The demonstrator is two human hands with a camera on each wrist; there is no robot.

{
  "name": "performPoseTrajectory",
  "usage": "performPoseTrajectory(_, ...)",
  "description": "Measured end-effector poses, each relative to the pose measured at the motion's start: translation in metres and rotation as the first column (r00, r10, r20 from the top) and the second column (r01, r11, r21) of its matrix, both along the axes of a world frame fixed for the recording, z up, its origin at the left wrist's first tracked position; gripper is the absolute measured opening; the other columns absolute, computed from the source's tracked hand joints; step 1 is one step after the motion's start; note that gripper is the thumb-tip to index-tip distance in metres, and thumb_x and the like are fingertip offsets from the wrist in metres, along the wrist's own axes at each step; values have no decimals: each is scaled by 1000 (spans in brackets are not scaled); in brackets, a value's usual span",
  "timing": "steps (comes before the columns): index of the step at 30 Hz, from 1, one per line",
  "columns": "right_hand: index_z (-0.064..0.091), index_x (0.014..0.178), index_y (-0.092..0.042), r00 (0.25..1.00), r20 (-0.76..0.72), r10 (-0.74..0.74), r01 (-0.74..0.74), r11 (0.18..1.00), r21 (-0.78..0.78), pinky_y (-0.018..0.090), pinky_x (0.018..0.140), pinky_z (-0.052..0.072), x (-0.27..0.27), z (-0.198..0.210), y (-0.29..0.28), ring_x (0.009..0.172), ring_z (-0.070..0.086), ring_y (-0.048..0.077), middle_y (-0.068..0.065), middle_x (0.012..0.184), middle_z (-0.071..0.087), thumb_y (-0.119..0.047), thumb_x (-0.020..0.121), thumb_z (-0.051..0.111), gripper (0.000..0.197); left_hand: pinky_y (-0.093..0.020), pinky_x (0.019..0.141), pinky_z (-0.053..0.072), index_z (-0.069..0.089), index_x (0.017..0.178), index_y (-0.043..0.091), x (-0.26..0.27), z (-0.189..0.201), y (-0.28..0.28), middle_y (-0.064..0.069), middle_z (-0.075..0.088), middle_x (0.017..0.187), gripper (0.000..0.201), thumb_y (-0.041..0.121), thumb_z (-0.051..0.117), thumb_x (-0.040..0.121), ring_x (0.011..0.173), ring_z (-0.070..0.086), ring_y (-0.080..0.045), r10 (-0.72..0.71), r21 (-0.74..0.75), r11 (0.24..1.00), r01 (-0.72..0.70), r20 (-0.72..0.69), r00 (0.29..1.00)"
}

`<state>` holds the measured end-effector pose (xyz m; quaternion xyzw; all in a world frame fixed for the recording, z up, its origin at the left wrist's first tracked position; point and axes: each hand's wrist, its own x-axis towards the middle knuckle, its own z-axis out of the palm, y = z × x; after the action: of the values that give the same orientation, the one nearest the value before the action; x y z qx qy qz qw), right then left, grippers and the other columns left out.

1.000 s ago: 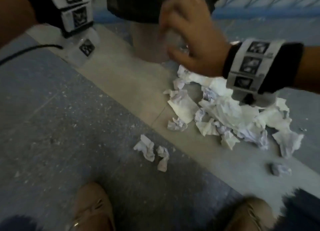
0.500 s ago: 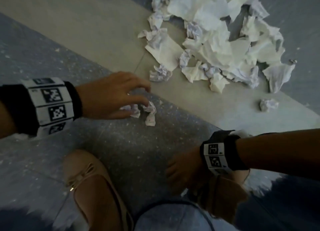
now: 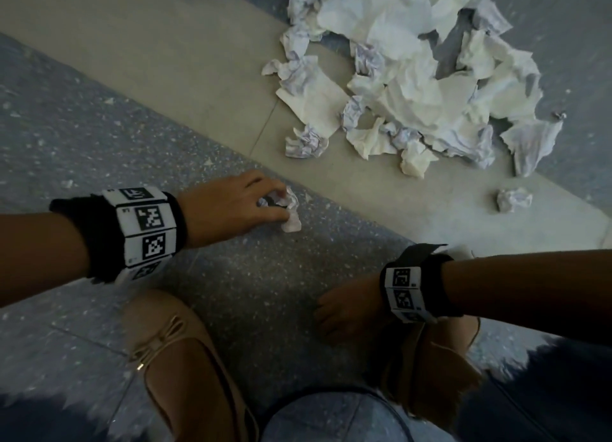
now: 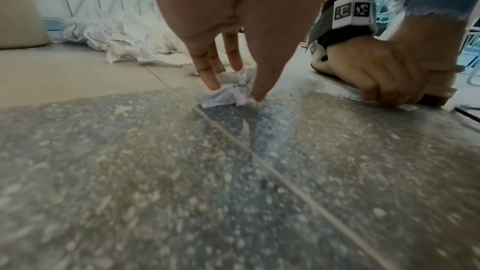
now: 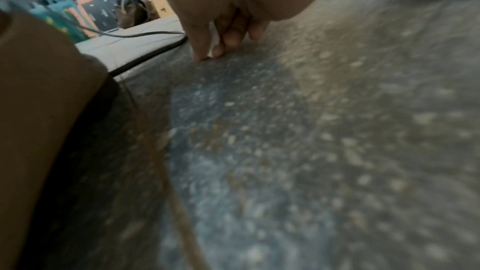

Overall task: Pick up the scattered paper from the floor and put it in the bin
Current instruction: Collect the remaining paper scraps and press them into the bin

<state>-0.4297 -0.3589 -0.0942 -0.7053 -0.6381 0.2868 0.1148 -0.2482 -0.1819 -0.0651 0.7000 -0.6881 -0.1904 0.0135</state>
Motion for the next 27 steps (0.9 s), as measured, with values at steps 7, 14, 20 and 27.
performPoseTrajectory(7, 68, 84, -12, 693, 191, -695, 667, 719, 193, 33, 70, 51, 90, 37, -35, 78, 63, 26, 9, 87, 70, -22, 82, 46, 24, -43, 73, 54, 59, 109, 12, 20, -5, -10, -12, 58, 109, 23, 19, 59, 87, 91, 59, -30, 375, 30, 925, -378, -233, 898)
performPoseTrajectory(14, 68, 88, -7, 367, 305, -879, 925, 380, -17, 50, 97, 42, 149, 43, -62, 117, 44, 44, 19, 127, 54, -19, 83, 58, 17, -40, 92, 41, 56, 110, 6, 23, 3, -31, -17, 46, 132, 27, 12, 62, 84, 116, 47, -35, 524, 140, 851, -506, -180, 832)
performPoseTrajectory(20, 59, 101, 2, 350, 159, -923, 935, 332, -127, 39, 89, 40, 160, 43, -49, 108, 52, 33, 22, 116, 55, -7, 89, 48, 19, -30, 70, 41, 55, 102, 4, 43, 19, -42, -15, 63, 91, 23, 18, 61, 86, 83, 60, -27, 737, 104, 649, -754, -332, 589)
performPoseTrajectory(27, 40, 122, -5, 29, -43, -999, 998, 31, -54, 26, 72, 32, 161, 56, -56, 83, 46, 19, 14, 100, 55, -6, 86, 54, 38, -42, 90, 43, 27, 142, 31, 77, 19, -90, -24, 55, 117, 56, 15, 46, 92, 106, 55, -38, 765, 129, 614, -778, -338, 548)
